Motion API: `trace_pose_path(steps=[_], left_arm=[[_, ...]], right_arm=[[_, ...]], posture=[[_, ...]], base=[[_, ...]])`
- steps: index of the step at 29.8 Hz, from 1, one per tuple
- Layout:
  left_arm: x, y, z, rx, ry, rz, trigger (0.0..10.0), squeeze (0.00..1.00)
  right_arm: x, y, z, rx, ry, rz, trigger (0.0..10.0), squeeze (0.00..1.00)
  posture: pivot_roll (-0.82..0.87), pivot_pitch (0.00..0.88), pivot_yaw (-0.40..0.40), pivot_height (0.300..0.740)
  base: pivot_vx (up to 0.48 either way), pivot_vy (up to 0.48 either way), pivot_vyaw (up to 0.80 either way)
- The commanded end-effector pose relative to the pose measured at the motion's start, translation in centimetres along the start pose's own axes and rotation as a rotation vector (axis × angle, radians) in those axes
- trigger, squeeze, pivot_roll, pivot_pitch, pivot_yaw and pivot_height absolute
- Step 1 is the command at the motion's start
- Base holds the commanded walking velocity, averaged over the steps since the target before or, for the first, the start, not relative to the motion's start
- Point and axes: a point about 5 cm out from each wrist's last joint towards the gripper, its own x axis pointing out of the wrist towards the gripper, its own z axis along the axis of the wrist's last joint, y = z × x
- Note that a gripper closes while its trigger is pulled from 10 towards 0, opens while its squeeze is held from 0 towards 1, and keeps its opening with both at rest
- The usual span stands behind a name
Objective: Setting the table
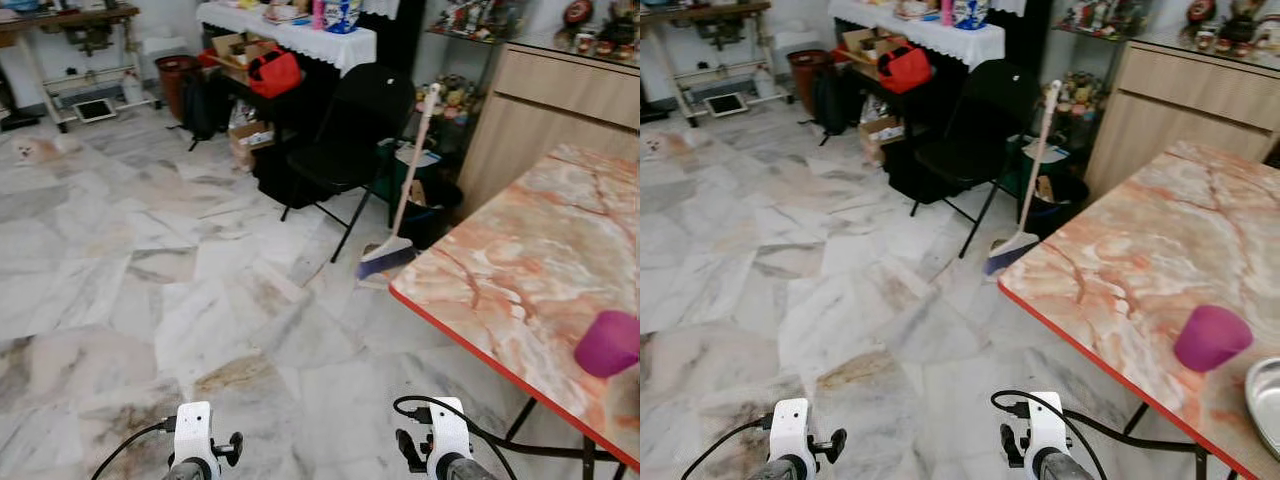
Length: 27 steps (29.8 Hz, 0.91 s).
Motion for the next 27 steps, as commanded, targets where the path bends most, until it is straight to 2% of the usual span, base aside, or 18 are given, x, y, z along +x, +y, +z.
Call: trace_pose_path(steps=[1,5,19,22,25,27], left_arm=[[0.03,0.10,0.24,0.021,-0.011,0.007,10.0,0.00],[0.03,0.25,0.24,-0.013,-0.010,0.016,10.0,0.00],[-0.10,0.19,-0.22,-0.005,0.001,0.009,10.0,0.00],[-0.10,0.22,-0.17,0.028,-0.002,0.020,10.0,0.00],[-0.08,0.14,-0.17,-0.024,-0.005,0.023,10.0,0.00],[-0.07,0.14,-0.15,-0.029,-0.005,0.024,10.0,0.00]], right_arm=[[0.03,-0.01,0.17,0.005,-0.004,-0.003,10.0,0.00],[0.05,0.05,0.21,0.005,-0.004,-0.002,10.0,0.00],[0.04,0.01,0.14,0.000,0.000,-0.002,10.0,0.00],[0.03,-0.05,0.13,-0.002,0.001,-0.002,10.0,0.00],[0.02,-0.15,0.21,-0.005,-0.001,-0.003,10.0,0.00],[0.03,-0.18,0.29,-0.006,-0.002,-0.004,10.0,0.00]], posture=[[0.15,0.000,-0.029,0.740],[0.15,0.000,-0.028,0.740],[0.15,0.000,-0.030,0.740],[0.15,0.000,-0.032,0.740],[0.15,0.000,-0.038,0.740],[0.15,0.000,-0.038,0.740]], base=[[0.000,-0.405,-0.52],[0.000,-0.191,-0.52],[0.000,0.000,-0.51],[0.000,-0.326,-0.51],[0.000,-0.400,-0.52],[0.000,0.000,-0.52]])
